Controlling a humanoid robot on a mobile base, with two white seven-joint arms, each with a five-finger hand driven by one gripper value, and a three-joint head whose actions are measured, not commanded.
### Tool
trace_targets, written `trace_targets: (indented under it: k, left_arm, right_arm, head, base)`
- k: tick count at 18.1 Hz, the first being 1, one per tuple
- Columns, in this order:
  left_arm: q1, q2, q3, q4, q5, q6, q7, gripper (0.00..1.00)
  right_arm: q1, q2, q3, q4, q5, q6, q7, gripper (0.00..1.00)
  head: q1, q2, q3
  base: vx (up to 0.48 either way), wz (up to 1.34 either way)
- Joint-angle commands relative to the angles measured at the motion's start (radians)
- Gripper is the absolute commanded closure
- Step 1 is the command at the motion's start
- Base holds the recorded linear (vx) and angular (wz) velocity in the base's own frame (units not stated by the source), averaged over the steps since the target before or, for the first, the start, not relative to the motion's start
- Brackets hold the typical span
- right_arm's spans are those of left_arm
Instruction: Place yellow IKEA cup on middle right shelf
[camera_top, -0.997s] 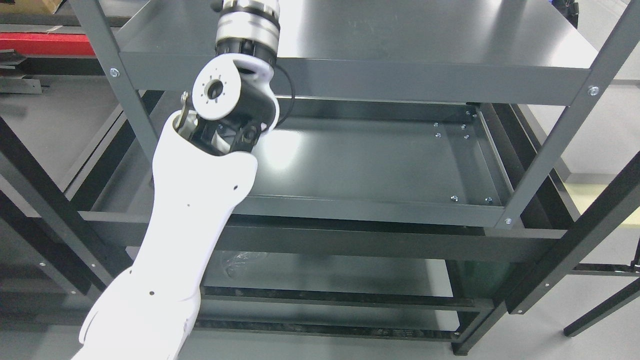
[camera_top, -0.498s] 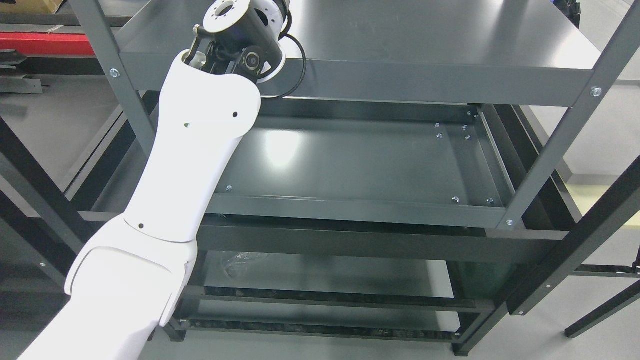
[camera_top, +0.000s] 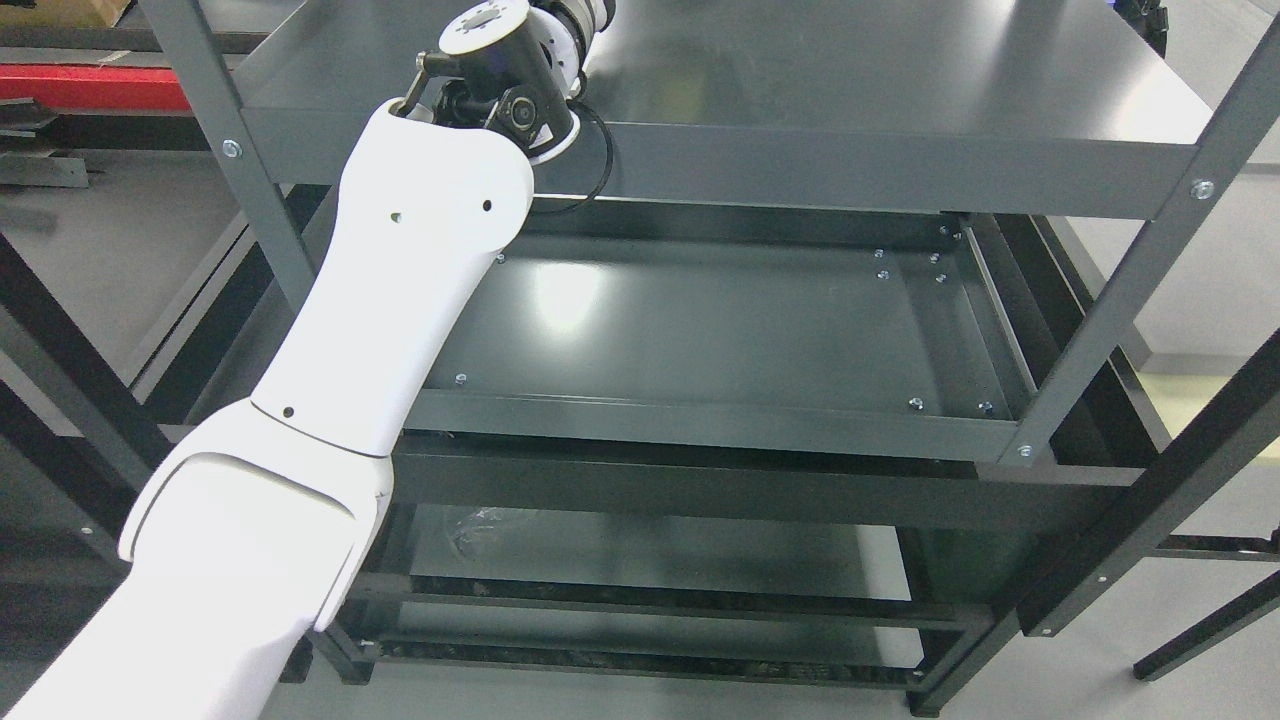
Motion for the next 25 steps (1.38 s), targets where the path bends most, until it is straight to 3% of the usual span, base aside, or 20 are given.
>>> trace_targets:
  k: [1, 4, 9, 16, 25]
  left_arm:
    - [-0.017, 0.018, -0.072, 0.148, 0.011, 0.01, -0.006, 0.33]
    - [-0.02, 0.018, -0.091, 0.112, 0.002, 0.018, -0.004, 0.15]
    - [-0.02, 0.018, -0.117, 0.066, -0.058, 0.018, -0.002, 0.02]
    - [-0.02, 0.018, -0.108, -0.014, -0.17, 0.018, 0.004, 0.01]
    - [-0.02, 0.018, -0.079, -0.063, -0.207, 0.042, 0.01, 0.01]
  right_arm:
    - [0.011, -0.017, 0.017, 0.0, -0.025, 0.0, -0.215, 0.01]
    - [0.011, -0.017, 0.017, 0.001, -0.025, 0.0, -0.215, 0.0]
    - [0.011, -0.017, 0.017, 0.0, -0.025, 0.0, -0.215, 0.01]
    - [0.011, -0.017, 0.017, 0.0, -0.025, 0.0, -0.215, 0.01]
    - [0.011, -0.017, 0.017, 0.0, -0.025, 0.0, -0.215, 0.01]
  head:
    - [0.0, 0.0, 0.0]
    - [0.0, 0.0, 0.0]
    - [0.0, 0.0, 0.0]
    - [0.0, 0.0, 0.0]
    - [0.0, 0.0, 0.0]
  base:
    - [0.01, 0.0]
    - [0.003, 0.0]
    - [0.0, 0.0]
    - [-0.003, 0.0]
    - [-0.048, 0.0]
